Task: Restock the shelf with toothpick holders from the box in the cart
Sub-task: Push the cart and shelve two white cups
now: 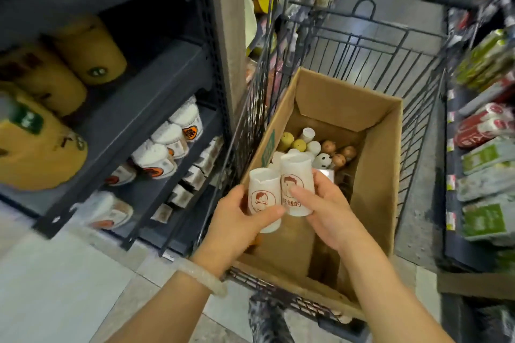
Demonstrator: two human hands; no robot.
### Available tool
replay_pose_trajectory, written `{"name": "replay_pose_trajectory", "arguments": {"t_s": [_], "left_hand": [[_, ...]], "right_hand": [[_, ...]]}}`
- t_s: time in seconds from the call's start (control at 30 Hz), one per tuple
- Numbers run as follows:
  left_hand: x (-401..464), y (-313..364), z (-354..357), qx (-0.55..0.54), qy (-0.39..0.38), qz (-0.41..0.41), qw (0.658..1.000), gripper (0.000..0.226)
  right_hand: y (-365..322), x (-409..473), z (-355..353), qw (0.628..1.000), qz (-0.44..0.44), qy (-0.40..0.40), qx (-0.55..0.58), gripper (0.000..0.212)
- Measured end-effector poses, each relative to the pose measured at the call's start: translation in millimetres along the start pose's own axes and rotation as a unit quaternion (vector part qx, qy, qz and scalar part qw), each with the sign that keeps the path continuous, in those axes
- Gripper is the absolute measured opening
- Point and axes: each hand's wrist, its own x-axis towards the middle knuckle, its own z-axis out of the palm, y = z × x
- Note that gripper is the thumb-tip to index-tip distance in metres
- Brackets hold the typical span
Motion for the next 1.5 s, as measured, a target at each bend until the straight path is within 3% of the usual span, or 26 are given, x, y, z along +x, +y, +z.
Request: {"name": "replay_pose_trajectory", "arguments": {"t_s": [0.13,0.27,0.5,0.7,0.93,1.23,1.5], "left_hand": [[-63,-1,-37,-0.027,0.019,0.031,0.999,0.039],[-127,-7,-79,-0.043,0.03,0.065,0.997,0.04],[-217,-10,-152,-0.06,0.102,0.126,0.985,0.029],[-260,-1,-199,-0.057,0.165,0.167,0.97,0.034],[-270,25,-253,-0.07,0.231,0.193,0.951,0.045],[-248,81,-348,-0.052,0.222,0.247,0.942,0.042],[-211,116,-406,-0.062,0.19,0.277,0.94,0.054]], "right_hand": [[0,-46,45,1.0,-0.02,-0.022,-0.002,0.072],[2,-94,94,0.997,-0.052,-0.054,-0.035,0.052],[4,-150,187,0.977,-0.096,-0.161,-0.106,0.041],[-13,-175,247,0.95,-0.148,-0.213,-0.171,0.048],[-42,-172,311,0.925,-0.224,-0.201,-0.231,0.051],[-86,-140,399,0.888,-0.323,-0.157,-0.288,0.031],[-111,-106,454,0.875,-0.354,-0.097,-0.314,0.04]]}}
